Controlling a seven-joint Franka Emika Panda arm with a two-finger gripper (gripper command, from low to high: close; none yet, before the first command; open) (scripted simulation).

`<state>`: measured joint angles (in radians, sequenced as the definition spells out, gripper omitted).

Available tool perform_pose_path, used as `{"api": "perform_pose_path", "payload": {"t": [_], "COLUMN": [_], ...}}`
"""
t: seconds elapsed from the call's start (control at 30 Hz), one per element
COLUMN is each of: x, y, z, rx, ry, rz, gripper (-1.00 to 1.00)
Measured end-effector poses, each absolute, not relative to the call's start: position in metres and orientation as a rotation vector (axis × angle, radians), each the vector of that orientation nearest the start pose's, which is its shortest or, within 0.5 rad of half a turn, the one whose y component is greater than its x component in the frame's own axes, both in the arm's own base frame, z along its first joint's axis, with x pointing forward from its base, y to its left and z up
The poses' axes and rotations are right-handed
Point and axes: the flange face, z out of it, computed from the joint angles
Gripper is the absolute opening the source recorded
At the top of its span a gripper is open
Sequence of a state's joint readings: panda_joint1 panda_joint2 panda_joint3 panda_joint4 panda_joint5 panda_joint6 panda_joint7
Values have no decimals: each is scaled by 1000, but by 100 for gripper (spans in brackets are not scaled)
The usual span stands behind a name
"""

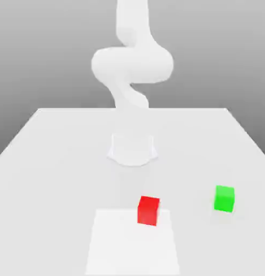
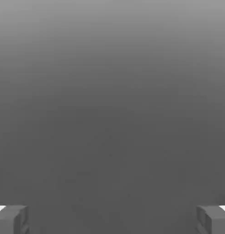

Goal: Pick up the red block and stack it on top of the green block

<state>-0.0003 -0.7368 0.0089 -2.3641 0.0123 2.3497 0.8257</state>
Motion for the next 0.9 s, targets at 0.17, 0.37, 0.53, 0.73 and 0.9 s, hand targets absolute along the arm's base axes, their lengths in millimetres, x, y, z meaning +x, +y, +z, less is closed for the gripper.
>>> {"api": "perform_pose_path", "payload": {"t": [0.17,0.37,0.53,0.73,0.9], "x": [413,411,363,337,335], "y": [17,31,40,42,42], "z": [537,386,259,166,149], "rx": [-2548,-2634,-2707,-2733,-2733], "ry": [1193,1340,1484,1547,1547], "rz": [-686,-395,-122,-2,-1], "gripper": [0,0,0,0,-100]}}
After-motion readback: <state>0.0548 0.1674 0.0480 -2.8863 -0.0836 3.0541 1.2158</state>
